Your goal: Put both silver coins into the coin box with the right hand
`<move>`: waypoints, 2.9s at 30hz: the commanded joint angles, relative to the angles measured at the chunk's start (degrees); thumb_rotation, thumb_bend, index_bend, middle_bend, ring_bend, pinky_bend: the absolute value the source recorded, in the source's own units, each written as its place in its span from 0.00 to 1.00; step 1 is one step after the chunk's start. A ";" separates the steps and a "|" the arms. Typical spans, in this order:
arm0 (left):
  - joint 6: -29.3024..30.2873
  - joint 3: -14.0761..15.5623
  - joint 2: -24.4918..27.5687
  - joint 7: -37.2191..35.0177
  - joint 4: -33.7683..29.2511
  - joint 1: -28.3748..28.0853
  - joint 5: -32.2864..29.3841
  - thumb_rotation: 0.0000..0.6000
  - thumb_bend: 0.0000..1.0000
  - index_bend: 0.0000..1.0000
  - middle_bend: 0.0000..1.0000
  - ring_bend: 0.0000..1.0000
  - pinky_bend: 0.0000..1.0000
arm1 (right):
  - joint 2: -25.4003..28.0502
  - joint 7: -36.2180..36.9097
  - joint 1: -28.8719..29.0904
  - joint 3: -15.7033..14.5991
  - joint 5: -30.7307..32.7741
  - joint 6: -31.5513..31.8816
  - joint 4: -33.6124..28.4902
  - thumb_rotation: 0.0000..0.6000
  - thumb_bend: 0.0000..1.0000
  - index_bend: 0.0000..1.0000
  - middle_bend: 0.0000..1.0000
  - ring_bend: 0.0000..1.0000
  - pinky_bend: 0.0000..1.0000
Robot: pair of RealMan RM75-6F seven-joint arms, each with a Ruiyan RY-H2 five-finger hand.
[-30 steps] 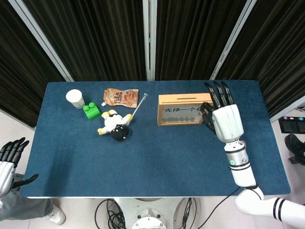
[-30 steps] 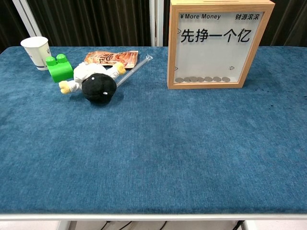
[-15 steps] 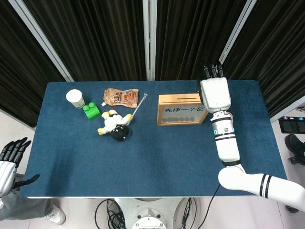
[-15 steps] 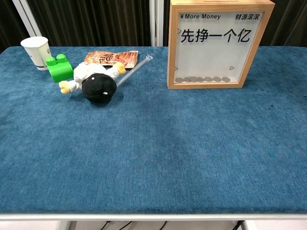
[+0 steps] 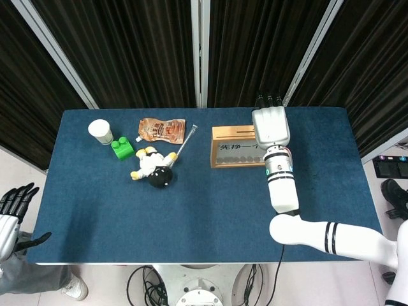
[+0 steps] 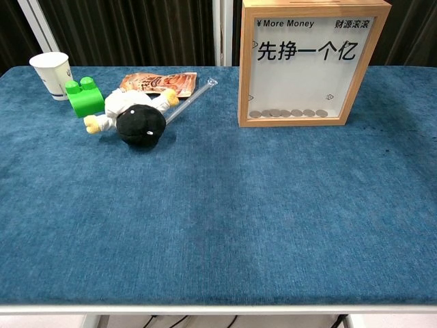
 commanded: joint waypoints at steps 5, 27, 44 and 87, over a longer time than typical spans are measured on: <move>0.08 -0.06 0.24 -0.27 -0.17 -0.04 -0.05 1.00 0.06 0.06 0.01 0.00 0.00 | -1.76 0.33 2.14 -1.87 2.35 0.10 2.79 1.00 0.38 0.76 0.06 0.00 0.00; 0.03 -0.21 0.55 -0.20 -0.53 0.13 -0.65 1.00 0.06 0.06 0.01 0.00 0.00 | -2.01 2.30 4.60 -4.58 3.49 0.81 4.19 1.00 0.38 0.76 0.06 0.00 0.00; 0.10 -0.20 0.78 -0.63 -0.44 0.15 -0.58 1.00 0.06 0.06 0.01 0.00 0.00 | -3.43 0.74 6.57 -4.20 7.99 4.20 4.55 1.00 0.38 0.78 0.07 0.00 0.00; 0.89 -0.31 1.14 -2.09 0.18 0.51 -0.50 1.00 0.06 0.06 0.01 0.00 0.00 | -5.15 -1.28 7.95 -2.39 10.99 6.42 4.67 1.00 0.37 0.00 0.00 0.00 0.00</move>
